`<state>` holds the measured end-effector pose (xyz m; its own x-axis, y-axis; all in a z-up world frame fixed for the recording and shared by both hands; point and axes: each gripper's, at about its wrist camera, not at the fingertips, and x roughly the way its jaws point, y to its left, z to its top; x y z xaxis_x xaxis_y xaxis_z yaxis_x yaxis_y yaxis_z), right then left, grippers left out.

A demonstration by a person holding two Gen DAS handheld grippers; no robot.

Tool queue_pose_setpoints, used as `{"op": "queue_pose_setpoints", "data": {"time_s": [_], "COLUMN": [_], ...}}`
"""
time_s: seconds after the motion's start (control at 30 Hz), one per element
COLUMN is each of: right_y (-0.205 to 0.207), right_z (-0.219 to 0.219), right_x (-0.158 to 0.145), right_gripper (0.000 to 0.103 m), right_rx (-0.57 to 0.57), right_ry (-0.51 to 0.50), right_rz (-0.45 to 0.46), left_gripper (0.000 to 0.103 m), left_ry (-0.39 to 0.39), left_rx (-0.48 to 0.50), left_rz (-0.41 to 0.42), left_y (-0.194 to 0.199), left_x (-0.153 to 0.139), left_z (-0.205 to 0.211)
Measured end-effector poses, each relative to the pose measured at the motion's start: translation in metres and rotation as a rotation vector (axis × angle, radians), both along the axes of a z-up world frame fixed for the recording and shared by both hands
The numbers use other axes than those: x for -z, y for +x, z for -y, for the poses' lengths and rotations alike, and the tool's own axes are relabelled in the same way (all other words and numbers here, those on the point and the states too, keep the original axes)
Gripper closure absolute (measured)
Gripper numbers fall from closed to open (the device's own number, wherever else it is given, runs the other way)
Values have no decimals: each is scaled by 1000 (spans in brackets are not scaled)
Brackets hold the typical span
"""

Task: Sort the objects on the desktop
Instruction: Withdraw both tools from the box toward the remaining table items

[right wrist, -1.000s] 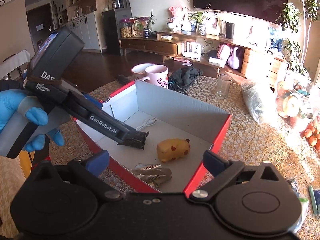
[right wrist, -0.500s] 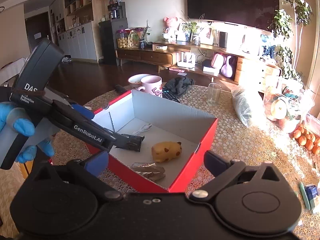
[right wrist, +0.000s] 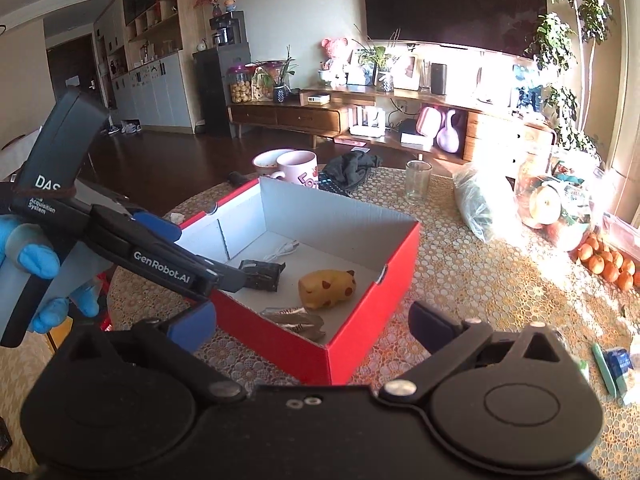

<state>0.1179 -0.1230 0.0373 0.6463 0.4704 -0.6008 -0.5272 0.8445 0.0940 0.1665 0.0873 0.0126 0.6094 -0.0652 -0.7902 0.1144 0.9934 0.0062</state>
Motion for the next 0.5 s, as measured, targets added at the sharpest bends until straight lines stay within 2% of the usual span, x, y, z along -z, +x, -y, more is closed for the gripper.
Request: {"op": "queue_pose_setpoints", "data": {"time_s": [0.5], "right_y": [-36], "right_z": [58], "right_x": [4], "right_gripper": [0], "right_rx": [105], "right_ry": [-9], "right_rz": [38], "left_gripper": [0], "left_ry": [-36], "left_rx": [72], "left_rz": [86], "left_y": [-40], "left_x": [-8], "left_z": [51]}}
